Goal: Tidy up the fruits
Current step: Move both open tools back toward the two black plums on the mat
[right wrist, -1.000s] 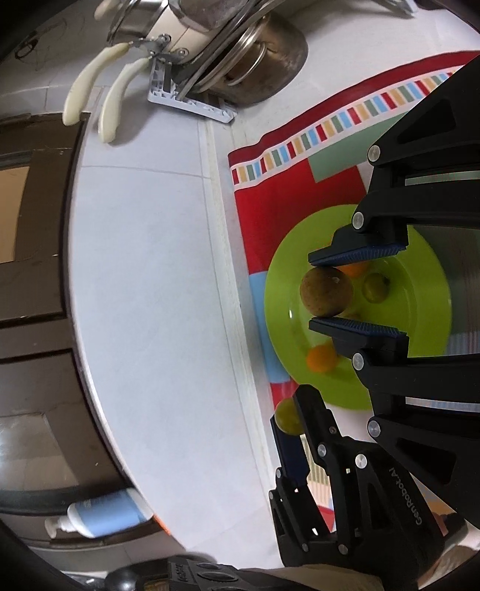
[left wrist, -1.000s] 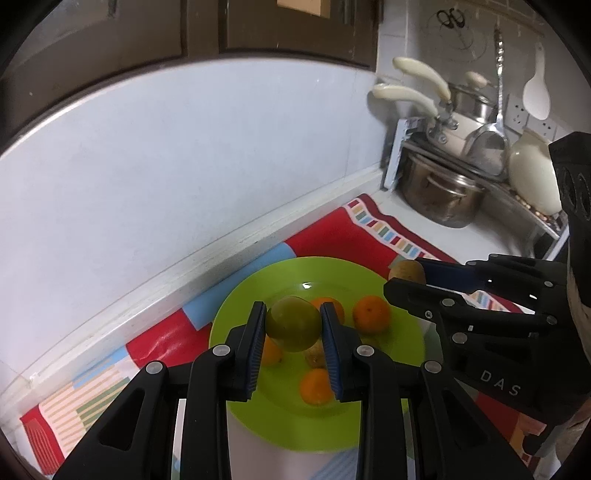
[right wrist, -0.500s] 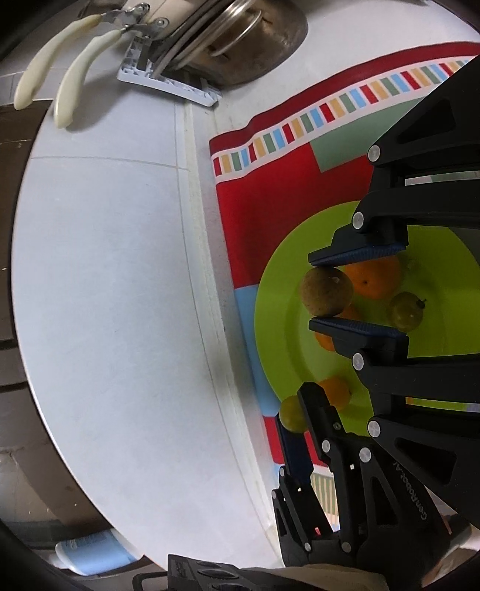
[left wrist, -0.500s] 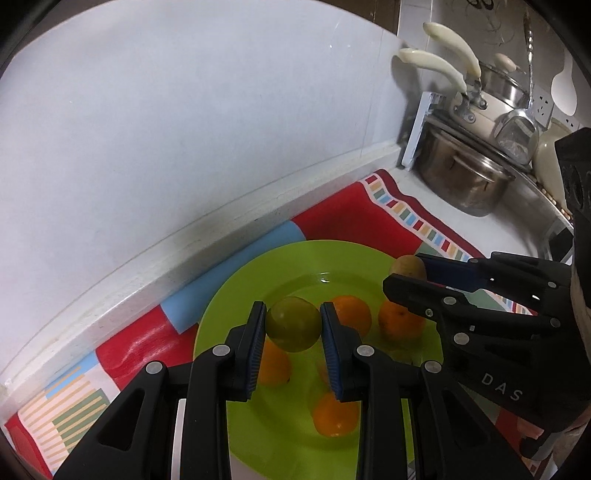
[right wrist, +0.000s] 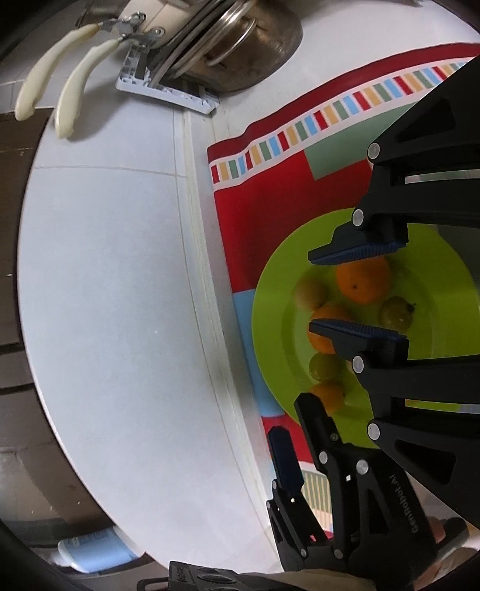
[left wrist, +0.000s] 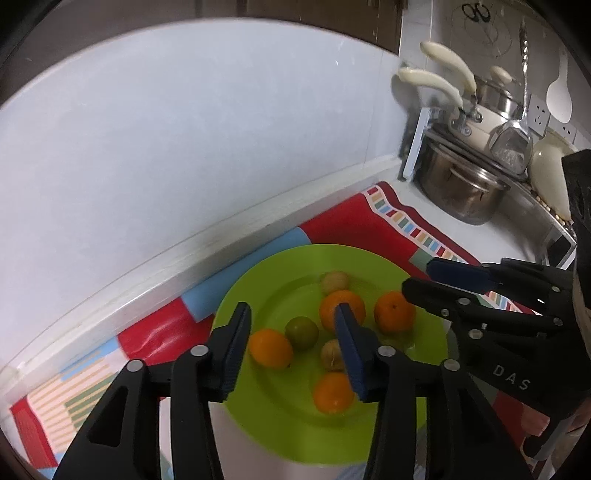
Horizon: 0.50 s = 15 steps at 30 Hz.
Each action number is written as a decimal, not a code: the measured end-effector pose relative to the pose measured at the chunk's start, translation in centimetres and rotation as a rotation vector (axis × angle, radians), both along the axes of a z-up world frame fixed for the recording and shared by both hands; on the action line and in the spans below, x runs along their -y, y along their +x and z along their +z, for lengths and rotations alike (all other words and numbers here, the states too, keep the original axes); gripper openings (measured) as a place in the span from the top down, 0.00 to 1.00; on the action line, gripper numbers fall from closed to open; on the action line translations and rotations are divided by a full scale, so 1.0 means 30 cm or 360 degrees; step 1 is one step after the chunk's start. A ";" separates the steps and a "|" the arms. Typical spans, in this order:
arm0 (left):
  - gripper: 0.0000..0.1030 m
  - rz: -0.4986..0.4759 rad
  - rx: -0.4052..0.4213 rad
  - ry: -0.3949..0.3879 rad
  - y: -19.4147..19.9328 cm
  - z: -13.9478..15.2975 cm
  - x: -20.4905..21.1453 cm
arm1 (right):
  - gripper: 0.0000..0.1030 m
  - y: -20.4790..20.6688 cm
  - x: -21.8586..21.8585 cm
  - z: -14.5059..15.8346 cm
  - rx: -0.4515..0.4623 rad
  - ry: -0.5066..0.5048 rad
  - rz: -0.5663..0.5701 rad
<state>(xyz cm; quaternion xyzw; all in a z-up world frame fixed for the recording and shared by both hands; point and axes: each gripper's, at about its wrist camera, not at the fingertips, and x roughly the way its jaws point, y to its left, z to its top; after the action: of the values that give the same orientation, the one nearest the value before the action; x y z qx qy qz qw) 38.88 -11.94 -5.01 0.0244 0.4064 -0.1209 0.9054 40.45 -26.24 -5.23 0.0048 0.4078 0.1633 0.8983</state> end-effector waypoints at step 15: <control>0.32 0.0108 0.0168 0.0048 -0.318 0.140 -0.052 | 0.65 -0.301 -0.009 0.146 0.0116 0.0050 0.0074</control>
<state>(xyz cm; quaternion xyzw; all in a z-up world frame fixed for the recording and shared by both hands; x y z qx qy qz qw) 29.35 -10.40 -0.82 0.0304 0.3603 -0.0825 0.9287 31.43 -25.96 -0.86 0.0035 0.3721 0.1907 0.9084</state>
